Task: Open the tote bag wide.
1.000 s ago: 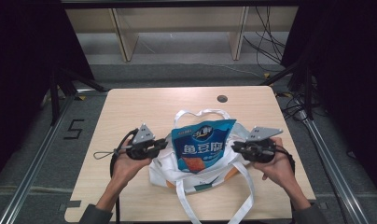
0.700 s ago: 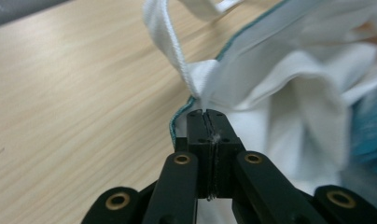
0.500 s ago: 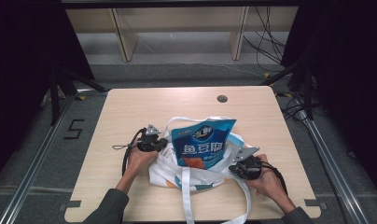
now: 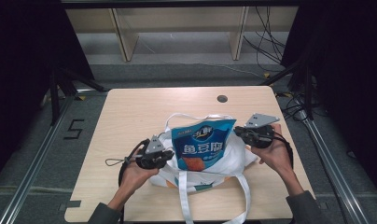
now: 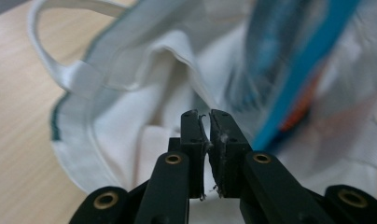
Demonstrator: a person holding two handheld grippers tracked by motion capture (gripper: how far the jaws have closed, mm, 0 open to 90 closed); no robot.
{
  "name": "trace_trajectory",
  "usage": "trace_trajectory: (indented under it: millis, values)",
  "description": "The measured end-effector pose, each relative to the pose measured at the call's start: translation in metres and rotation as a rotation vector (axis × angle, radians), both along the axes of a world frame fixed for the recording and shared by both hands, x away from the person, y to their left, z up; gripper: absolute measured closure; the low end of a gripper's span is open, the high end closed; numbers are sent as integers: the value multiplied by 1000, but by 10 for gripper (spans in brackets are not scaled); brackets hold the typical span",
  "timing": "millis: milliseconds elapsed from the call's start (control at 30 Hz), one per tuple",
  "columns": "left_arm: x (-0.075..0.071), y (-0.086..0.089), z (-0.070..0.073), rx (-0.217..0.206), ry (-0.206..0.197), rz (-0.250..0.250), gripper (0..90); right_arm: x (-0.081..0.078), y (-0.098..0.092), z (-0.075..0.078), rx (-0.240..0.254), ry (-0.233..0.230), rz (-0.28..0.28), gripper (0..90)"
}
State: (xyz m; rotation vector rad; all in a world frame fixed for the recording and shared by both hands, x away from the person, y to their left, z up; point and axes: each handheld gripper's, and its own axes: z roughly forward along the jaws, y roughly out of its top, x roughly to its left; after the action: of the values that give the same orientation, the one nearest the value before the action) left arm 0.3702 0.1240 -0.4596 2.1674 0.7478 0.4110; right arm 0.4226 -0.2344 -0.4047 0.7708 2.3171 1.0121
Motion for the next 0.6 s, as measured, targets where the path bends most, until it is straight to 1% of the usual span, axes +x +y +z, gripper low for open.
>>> trace_trajectory:
  millis: [33, 67, 100, 167, 200, 233, 267, 300, 333, 367, 400, 433, 467, 500, 533, 567, 600]
  values:
    - [-3, -1, -2, -14, -1, 1, 825, 7, 3, -6, -14, 10, 3, 843]
    - [-6, -1, -3, -11, 8, -4, 828, 10, 5, -9, -29, 13, 14, 842]
    - [-8, 0, -3, -5, 4, -12, 832, 14, 7, -12, -30, 28, -1, 843]
    - [-11, -1, -6, 0, 2, -25, 838, 19, 9, -15, -34, 38, -13, 842]
    - [-12, -2, -8, 5, 0, -43, 838, 21, 8, -17, -29, 48, -18, 846]
    - [-14, -3, -9, -7, 8, -24, 838, 24, 7, -19, -28, 46, -16, 846]
    - [-14, -3, -10, -5, 5, -33, 838, 24, 7, -19, -30, 46, -15, 845]
    - [-15, -3, -10, 7, 5, -33, 837, 23, 6, -17, -16, 40, -19, 845]
    - [-15, -3, -10, 2, 0, -34, 838, 21, 5, -13, 15, 40, -17, 842]
    - [-15, -4, -9, -4, 0, -31, 840, 18, 4, -8, 35, 36, 3, 835]
    - [-15, -4, -9, -5, -5, -37, 841, 14, 3, -3, 43, 26, 23, 820]
    - [-15, -4, -9, 2, -3, -37, 841, 9, 2, 1, 53, 32, 32, 790]
    - [-15, -3, -9, 6, -4, -36, 843, 7, 2, 2, 48, 42, 51, 773]
    - [-15, -4, -9, 5, -3, -35, 843, 5, 3, 3, 35, 47, 41, 769]
    - [-16, -4, -10, -6, -1, -31, 844, 5, 4, 0, 12, 39, 32, 768]
    - [-16, -4, -9, 1, -4, -27, 845, 6, 4, -1, -1, 53, 26, 774]
    - [-17, -4, -9, 0, -5, -28, 848, 8, 5, -4, -10, 56, 24, 798]
